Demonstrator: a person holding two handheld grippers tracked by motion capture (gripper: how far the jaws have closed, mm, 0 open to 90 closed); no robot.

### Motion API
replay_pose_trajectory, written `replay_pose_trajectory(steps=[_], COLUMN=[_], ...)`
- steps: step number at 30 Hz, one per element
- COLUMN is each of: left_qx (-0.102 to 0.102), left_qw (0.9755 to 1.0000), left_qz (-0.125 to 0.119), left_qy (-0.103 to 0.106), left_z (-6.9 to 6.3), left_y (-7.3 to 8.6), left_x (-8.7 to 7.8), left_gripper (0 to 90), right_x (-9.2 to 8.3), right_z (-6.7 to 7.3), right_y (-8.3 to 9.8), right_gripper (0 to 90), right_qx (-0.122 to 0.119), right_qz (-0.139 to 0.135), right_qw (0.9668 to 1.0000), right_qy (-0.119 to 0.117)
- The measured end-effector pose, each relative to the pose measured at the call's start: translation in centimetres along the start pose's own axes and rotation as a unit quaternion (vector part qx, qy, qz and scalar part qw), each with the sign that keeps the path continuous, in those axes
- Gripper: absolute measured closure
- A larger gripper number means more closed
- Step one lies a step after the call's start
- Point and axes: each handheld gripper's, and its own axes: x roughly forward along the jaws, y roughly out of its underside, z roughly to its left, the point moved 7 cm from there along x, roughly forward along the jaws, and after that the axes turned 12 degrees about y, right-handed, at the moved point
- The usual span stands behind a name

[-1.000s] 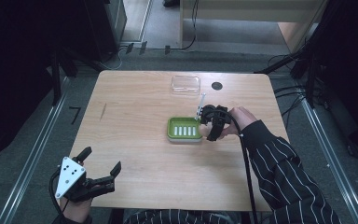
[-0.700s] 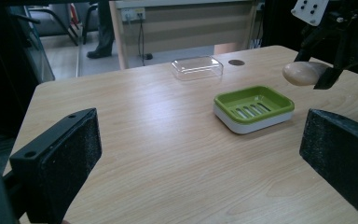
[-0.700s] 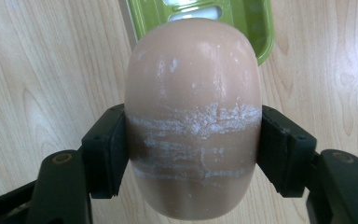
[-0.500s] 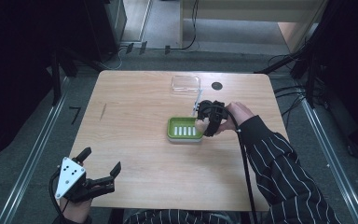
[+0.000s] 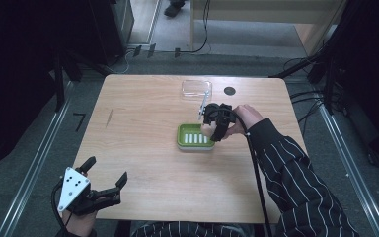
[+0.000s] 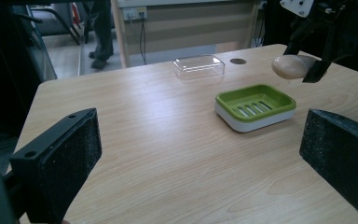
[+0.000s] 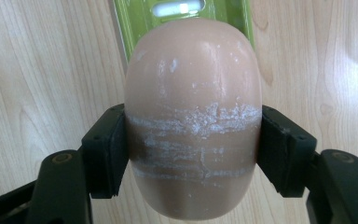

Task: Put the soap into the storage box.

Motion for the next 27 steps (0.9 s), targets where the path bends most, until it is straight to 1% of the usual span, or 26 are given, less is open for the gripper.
replay_pose_trajectory(steps=[2,9,10,12,14,17,21,25,26,27], left_qx=[-0.001,0.000,0.001,0.001,0.000,0.000,-0.001,-0.001,-0.001,-0.002], left_qw=[1.0000,1.0000,1.0000,1.0000,1.0000,1.0000,1.0000,1.0000,1.0000,1.0000], left_qz=[-0.002,-0.002,-0.001,-0.001,-0.001,0.000,0.001,0.000,0.000,0.001], left_qy=[0.001,0.000,-0.001,-0.001,-0.001,-0.002,-0.003,-0.003,-0.004,-0.003], left_z=[0.0,0.0,0.0,0.0,0.0,0.0,0.0,0.0,0.0,0.0], left_y=[0.0,0.0,0.0,0.0,0.1,0.1,0.1,0.2,0.2,0.2], left_x=[0.0,-0.1,-0.1,-0.1,-0.1,-0.2,-0.2,-0.3,-0.3,-0.3], left_gripper=[0.0,0.0,0.0,0.0,0.0,0.0,0.0,0.0,0.0,0.0], right_x=[0.1,0.2,0.2,0.2,0.2,0.3,0.6,0.8,0.9,0.9], right_z=[-0.1,-0.1,-0.2,-0.2,-0.3,-0.3,-0.3,-0.2,-0.2,-0.1], right_y=[-0.3,-1.0,-1.2,-1.3,-1.5,-1.8,-2.4,-3.0,-3.2,-3.3], right_gripper=[33.8,33.8,33.8,33.8,33.8,33.8,33.8,33.8,33.8,33.8], right_qx=[-0.006,-0.009,-0.015,-0.012,-0.015,-0.015,-0.024,-0.025,-0.031,-0.031], right_qz=[-0.005,-0.005,-0.008,-0.007,-0.010,-0.009,-0.013,-0.012,-0.017,-0.014], right_qw=[1.0000,0.9999,0.9999,0.9999,0.9998,0.9999,0.9996,0.9996,0.9994,0.9994], right_qy=[0.003,0.001,0.002,0.001,0.002,0.001,-0.001,-0.002,-0.004,-0.005])
